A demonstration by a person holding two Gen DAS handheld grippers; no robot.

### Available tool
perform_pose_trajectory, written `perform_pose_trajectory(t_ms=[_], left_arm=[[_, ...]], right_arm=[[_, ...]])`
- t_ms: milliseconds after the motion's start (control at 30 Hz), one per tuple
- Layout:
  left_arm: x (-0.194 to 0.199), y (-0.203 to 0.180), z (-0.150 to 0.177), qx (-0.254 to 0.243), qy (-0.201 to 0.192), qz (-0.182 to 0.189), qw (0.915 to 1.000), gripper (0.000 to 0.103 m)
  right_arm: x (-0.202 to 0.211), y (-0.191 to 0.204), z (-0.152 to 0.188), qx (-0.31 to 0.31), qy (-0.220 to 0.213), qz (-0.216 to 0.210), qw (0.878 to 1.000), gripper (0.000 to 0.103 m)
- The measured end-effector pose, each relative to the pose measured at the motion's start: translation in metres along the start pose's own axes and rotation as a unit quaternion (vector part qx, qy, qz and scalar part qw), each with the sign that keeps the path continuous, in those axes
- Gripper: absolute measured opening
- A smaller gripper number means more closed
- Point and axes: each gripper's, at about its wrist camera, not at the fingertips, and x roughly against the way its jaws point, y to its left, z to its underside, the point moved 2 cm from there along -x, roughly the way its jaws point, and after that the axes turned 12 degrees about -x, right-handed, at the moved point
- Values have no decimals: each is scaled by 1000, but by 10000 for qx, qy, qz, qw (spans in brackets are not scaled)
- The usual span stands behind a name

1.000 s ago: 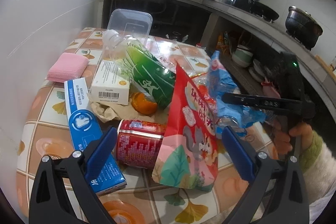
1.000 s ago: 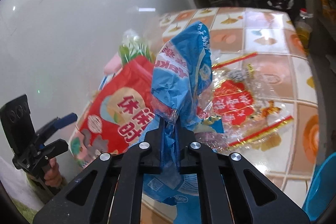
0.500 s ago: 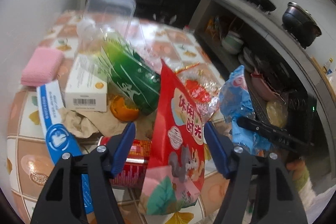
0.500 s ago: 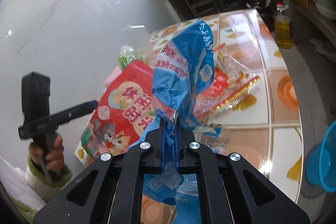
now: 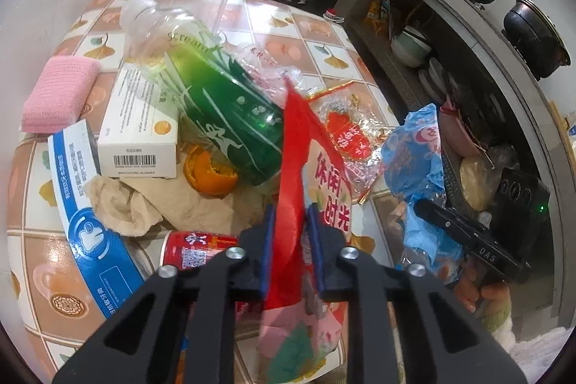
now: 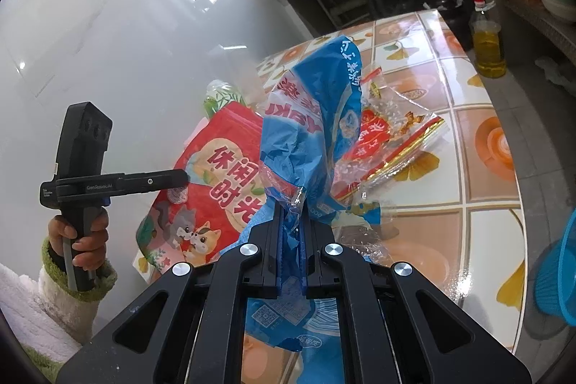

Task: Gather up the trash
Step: 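Carry both bags to the blue wastebasket and open both grippers over it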

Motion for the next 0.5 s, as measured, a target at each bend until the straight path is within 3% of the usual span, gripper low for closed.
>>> perform_pose_trajectory(t_ms=[233,500], left_arm=[[19,-20,0,-108,-296,147,9994,8],[49,-61,-11,-399,-654,349,9965,8]], right_arm=[[16,5,2,101,-163,-150,9997,5],[59,5,8,63,-636,-324,9974,5]])
